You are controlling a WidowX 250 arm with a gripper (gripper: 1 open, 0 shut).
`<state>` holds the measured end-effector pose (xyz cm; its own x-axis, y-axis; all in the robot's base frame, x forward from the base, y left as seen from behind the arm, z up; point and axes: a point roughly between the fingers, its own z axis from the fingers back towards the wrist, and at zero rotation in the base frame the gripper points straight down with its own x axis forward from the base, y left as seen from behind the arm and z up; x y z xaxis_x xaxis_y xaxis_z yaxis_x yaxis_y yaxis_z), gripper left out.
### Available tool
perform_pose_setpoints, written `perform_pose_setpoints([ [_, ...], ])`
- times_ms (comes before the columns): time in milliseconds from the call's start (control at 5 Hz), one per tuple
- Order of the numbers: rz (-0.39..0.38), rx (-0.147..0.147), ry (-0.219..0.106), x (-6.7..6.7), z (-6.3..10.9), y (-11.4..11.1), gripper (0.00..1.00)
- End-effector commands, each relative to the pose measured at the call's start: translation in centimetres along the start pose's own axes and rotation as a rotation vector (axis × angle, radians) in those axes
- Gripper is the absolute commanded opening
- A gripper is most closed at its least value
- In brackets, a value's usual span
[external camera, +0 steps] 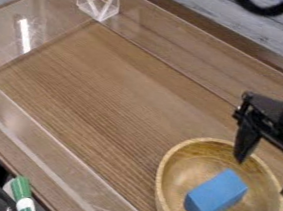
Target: Remove the blue block from inside the brown bowl and put it on the table
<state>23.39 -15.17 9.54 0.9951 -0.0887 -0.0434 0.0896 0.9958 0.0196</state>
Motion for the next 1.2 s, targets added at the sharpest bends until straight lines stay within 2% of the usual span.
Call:
perform_pose_setpoints([
  [0, -0.029, 0.000, -0.049, 0.0, 0.2, -0.5, 1.00],
  [600, -0.075, 0.071, -0.034, -0.5, -1.8, 0.0, 1.00],
  [1000, -0.075, 0.090, -0.042, -0.6, -1.8, 1.2, 1.00],
])
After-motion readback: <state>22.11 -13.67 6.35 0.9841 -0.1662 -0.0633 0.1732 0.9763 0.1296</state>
